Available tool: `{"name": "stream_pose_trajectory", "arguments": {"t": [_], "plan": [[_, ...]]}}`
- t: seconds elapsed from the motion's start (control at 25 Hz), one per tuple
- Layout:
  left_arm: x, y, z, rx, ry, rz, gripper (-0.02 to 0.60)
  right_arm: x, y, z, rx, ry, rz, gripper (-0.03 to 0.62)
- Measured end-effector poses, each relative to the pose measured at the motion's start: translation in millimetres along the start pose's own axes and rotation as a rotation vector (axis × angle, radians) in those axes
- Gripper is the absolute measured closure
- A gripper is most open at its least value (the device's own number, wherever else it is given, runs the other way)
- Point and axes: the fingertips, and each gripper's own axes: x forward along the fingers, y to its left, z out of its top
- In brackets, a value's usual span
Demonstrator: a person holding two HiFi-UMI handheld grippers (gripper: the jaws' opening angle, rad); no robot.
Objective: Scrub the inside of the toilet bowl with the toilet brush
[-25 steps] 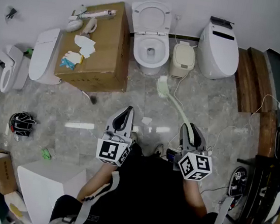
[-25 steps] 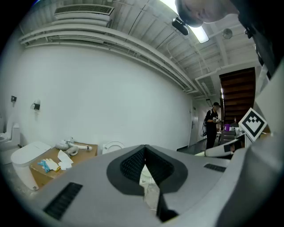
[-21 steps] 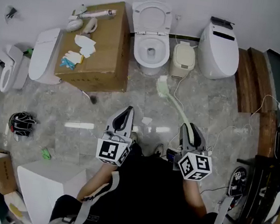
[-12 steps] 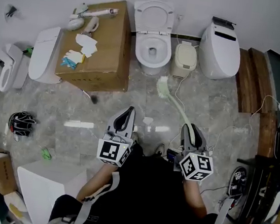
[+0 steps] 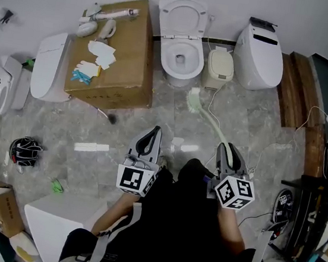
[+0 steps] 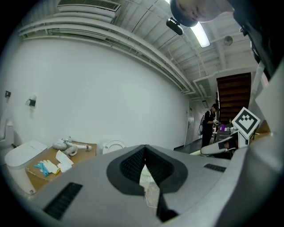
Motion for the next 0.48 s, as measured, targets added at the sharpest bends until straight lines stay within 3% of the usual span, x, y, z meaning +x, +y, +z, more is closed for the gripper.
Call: {"name": "stream_pose_trajectory", "arguments": {"t": [0.24,0.48], "plan": [[15,32,-8,-0.024,0.009,0.024,0.574,42,7,1,0.008,0.031,0.003,0.471],[70,74,-6,-0.015,0.039,0.061,0.574,126,-4,22,0.058,0.040,0.024,0.471]]}}
